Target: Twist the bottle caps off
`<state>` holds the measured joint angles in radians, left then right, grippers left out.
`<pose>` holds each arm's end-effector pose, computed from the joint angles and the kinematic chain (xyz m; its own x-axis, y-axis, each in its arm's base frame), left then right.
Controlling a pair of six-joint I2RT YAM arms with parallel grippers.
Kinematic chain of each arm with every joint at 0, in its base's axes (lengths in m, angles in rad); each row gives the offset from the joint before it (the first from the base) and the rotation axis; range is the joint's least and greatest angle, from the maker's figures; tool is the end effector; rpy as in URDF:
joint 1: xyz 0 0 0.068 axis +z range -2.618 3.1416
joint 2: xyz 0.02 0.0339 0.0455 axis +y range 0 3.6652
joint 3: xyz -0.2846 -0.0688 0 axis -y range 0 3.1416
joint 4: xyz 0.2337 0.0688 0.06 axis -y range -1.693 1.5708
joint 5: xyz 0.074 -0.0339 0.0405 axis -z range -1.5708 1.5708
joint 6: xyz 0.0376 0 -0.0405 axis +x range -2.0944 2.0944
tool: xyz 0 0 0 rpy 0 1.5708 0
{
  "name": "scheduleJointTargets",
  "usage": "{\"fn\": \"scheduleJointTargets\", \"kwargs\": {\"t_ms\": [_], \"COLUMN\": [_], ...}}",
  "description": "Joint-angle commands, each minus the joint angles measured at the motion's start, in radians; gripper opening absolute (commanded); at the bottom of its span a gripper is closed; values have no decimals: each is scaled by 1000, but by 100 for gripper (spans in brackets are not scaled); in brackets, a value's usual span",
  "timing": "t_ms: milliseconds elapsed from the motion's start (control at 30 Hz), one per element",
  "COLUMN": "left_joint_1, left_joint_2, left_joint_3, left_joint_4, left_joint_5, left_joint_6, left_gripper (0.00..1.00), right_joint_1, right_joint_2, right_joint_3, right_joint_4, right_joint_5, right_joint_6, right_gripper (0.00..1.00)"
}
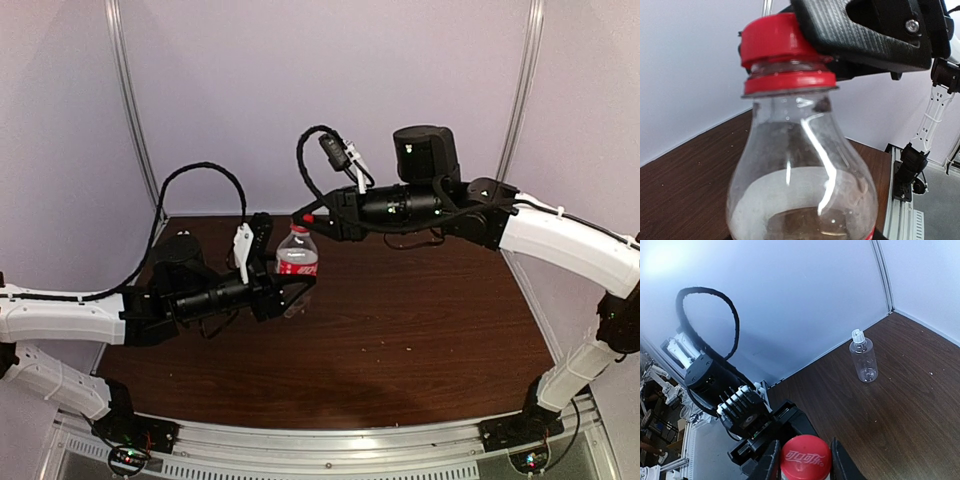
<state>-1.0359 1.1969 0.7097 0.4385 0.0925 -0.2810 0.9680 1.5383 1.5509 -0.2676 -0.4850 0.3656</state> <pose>0.1305 -0.2271 0.3166 -0.2744 -0.0785 -0.9584 0.8613 0.4230 -0.2813 0.1826 0.2962 0.4338 -0.4855 -0.1476 -0.8617 -0.8683 0.1956 0.4558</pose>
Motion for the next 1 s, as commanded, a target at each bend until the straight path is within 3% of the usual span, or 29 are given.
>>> {"fn": "scheduleJointTargets", "kwargs": {"t_ms": [0, 167, 267, 367, 700, 800, 967], "left_joint_1": [-3, 0, 0, 0, 19, 36, 49], "left_joint_2": [-9, -17, -10, 5, 26, 29, 24], "left_joint_3": [9, -19, -31, -33, -44, -57, -62], "left_joint_4": [60, 182, 287, 349, 359, 368, 344], "left_joint_5": [88, 430, 614, 684, 624, 595, 553], "left_joint_6": [29, 10, -62, -112, -113, -118, -113], "left_gripper": [36, 36, 36, 36, 36, 36, 36], "right_joint_1": [-12, -39, -56, -83, -92, -92, -92], "right_joint_2": [-10, 19, 55, 92, 37, 15, -6], "right_joint_3": [4, 32, 85, 127, 52, 31, 27], "right_joint_4": [15, -75, -184, -238, -119, -84, -68], "right_joint_5": [-170, -563, -696, -786, -639, -572, -504], "right_joint_6": [-151, -457, -602, -653, -519, -465, -401], "right_gripper": [14, 19, 24, 29, 33, 42, 67]}}
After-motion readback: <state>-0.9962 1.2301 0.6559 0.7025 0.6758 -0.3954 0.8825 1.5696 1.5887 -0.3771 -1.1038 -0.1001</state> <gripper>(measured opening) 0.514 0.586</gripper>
